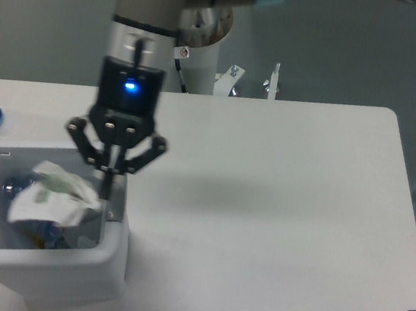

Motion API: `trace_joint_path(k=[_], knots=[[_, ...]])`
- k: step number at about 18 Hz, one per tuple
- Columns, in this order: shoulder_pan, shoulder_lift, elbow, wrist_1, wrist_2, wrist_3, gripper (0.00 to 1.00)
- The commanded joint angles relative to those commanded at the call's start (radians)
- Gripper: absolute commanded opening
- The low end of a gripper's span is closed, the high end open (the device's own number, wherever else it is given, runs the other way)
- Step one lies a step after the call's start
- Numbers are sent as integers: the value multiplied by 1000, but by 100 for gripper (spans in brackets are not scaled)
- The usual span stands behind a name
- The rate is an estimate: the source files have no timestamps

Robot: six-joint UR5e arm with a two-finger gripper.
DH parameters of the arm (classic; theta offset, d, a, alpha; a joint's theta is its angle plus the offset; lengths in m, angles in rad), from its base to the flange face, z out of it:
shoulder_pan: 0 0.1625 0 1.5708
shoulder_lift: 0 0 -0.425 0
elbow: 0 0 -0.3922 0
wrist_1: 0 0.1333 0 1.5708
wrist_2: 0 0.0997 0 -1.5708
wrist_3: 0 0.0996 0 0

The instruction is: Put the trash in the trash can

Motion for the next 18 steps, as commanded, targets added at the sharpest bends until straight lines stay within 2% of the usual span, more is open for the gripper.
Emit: trace_joint_path(k=[1, 2, 4, 7, 9, 13, 15, 18], knots=[[0, 0, 2, -2, 3, 8, 95], [0, 1, 6, -3, 17, 6, 100], [2, 11, 8, -2, 60, 14, 100], [15, 8, 43, -3, 125, 17, 100], [102, 9, 54, -3, 190, 63, 100], [256, 12, 40, -8, 316, 233, 100], [305, 15, 19, -11, 357, 363, 100], [350, 52, -29, -80, 489, 604, 100]])
